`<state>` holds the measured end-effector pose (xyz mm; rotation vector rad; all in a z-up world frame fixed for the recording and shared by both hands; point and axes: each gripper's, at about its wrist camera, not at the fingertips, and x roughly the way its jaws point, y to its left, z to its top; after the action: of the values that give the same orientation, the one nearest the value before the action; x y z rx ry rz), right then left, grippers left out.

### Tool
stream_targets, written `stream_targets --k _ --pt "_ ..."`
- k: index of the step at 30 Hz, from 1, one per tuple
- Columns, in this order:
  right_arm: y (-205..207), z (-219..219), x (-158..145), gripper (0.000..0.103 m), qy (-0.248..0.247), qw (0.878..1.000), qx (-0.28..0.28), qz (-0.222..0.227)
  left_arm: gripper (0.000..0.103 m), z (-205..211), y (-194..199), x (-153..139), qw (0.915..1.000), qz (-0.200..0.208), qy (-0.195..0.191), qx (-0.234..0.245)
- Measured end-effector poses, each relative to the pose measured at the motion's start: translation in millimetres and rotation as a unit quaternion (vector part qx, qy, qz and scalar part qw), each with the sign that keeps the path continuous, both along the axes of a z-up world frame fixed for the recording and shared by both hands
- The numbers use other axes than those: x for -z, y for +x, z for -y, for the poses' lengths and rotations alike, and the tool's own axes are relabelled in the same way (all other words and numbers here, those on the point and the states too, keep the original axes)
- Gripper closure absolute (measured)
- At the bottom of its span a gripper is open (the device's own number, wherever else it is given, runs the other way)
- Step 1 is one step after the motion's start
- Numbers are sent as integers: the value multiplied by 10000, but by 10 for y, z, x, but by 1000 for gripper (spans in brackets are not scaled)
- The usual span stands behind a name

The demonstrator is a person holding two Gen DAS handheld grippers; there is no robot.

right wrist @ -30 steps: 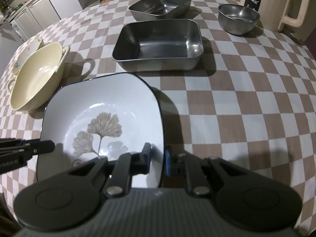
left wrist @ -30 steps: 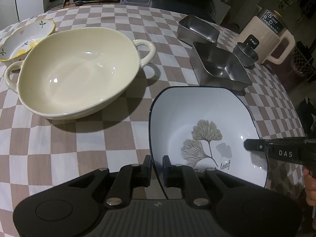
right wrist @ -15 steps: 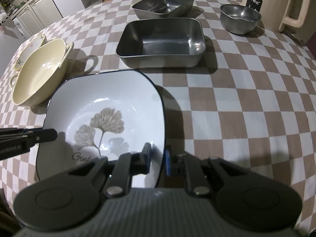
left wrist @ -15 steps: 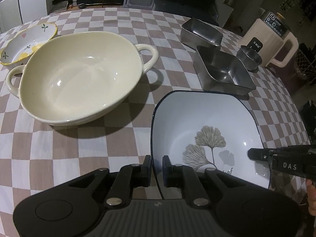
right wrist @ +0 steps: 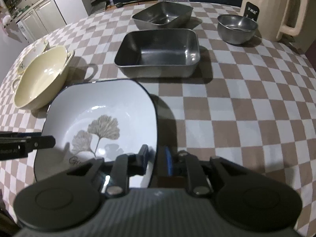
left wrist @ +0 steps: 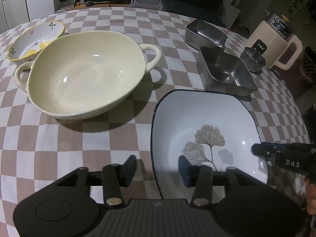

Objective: Organize plates and bowls
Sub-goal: 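Lower the white plate beside the cream bowl and open the left tool, then move the left tool to the cream bowl handle and grasp it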

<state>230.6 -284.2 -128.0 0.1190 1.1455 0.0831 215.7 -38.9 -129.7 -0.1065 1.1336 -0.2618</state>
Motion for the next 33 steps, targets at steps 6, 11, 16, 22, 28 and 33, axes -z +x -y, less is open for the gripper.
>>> stream_targets --k 6,11,16,22,28,33 --pt "-75 24 -87 36 -43 9997 39 245 22 42 -87 -72 9999 105 30 20" --pt "-173 58 -193 13 26 9992 57 403 4 32 -161 -146 9999 164 -6 -15" --pt "-316 103 -318 0 -12 9983 90 577 0 9 -271 -255 9996 253 -70 36" --pt "-438 163 -451 0 -86 9964 175 823 0 -5 -399 -406 9988 463 -51 122" --pt "-530 176 -572 0 7 9944 220 1035 0 -63 -489 -589 9968 784 -75 117" --pt "-584 151 -717 0 5 9901 256 1377 0 -157 -529 -808 9931 1150 -128 175"
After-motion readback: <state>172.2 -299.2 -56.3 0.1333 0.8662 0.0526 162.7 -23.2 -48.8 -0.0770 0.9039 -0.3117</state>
